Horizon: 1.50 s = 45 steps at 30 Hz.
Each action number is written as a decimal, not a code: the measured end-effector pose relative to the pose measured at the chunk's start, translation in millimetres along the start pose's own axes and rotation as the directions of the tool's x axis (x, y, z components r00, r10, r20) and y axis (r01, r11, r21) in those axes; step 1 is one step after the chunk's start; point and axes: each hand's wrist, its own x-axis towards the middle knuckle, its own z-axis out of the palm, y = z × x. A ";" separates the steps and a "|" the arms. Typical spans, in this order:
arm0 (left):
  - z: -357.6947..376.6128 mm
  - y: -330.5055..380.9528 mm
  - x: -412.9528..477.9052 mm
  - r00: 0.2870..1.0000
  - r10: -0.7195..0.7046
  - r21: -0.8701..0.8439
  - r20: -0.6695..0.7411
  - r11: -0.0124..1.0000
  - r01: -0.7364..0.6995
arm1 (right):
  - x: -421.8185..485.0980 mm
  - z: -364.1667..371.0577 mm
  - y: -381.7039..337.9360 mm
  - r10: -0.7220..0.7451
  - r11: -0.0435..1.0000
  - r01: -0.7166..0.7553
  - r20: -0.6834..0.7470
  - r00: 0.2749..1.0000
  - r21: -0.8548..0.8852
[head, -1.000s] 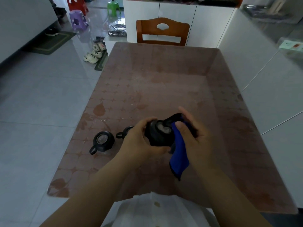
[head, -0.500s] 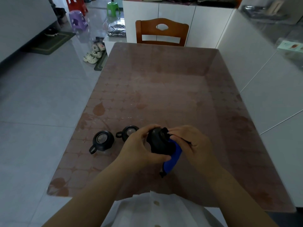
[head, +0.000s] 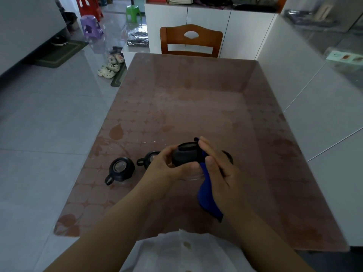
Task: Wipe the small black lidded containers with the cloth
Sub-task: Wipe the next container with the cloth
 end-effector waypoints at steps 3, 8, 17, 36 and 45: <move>-0.8 0.5 -1.6 0.999 -0.004 -0.110 0.044 0.994 0.009 | -1.1 4.3 5.8 0.071 0.994 -0.068 -0.034 0.997 0.087; -3.7 -2.6 -2.7 1.000 0.010 -0.236 0.029 0.972 -0.003 | -2.7 -0.7 13.0 0.092 0.995 -0.095 -0.113 0.989 -0.021; 5.7 -8.7 -2.2 0.999 -0.039 -0.288 0.029 0.957 0.046 | 7.7 5.6 -6.9 -0.061 0.992 0.057 -0.037 0.997 -0.109; 9.0 -10.8 -7.1 0.996 -0.014 -0.401 0.083 0.915 0.046 | 0.2 -9.9 1.4 0.438 0.847 -0.283 -0.291 0.850 0.450; -1.7 -11.2 -3.8 0.995 -0.034 -0.427 0.095 0.901 0.072 | 6.1 -10.2 -1.5 0.524 0.776 -0.388 -0.166 0.835 0.497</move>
